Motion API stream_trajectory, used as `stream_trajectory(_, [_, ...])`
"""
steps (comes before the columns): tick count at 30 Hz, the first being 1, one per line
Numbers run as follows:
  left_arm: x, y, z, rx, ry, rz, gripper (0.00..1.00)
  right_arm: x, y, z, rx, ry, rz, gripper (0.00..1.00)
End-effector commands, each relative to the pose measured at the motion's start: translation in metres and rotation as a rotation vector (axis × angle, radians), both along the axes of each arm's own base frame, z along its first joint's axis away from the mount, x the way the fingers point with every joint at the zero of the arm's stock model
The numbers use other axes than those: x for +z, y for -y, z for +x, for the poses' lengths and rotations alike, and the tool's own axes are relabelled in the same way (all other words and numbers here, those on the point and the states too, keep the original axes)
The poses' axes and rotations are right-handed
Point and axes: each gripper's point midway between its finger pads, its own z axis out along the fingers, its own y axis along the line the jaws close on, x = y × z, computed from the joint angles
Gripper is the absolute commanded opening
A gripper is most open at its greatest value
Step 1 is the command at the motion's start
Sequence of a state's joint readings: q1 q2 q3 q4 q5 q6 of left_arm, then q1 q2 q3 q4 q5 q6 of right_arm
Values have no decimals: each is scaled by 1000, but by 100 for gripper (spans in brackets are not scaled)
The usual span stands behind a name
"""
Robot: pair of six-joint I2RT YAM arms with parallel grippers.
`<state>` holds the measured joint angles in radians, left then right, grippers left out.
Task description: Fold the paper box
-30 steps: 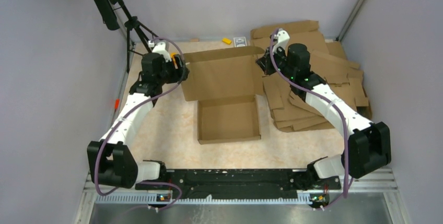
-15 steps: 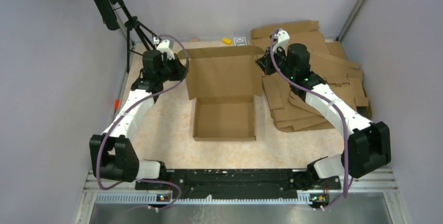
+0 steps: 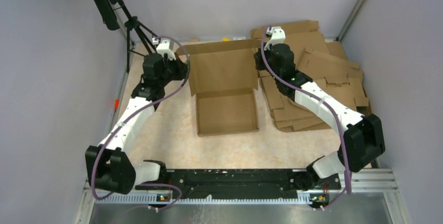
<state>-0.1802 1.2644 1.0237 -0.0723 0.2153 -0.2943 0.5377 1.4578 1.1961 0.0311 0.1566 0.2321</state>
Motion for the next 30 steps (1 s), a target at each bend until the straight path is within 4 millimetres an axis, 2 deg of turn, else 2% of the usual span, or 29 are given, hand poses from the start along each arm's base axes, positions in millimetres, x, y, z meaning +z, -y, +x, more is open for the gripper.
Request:
stream_trajectory(1, [43,6,-5,20,173,-37,0,48,0,11,-175,119,147,0])
stream_trajectory(6, [42,11,-19,54,265,-40,0,45,-6,2,-259,171,143,0])
stream_trajectory(10, [33,20,-28,43,302,-19,0,43,-15,-4,-237,227,135,0])
stream_trajectory(14, [23,27,-36,42,319,-16,0,30,-16,-13,-210,247,134,0])
stream_trajectory(21, [2,41,-51,45,249,-107,0,-1,-6,-28,-207,209,150,0])
stream_trajectory(30, [-16,53,-64,81,158,-186,0,-12,1,-57,-158,208,166,0])
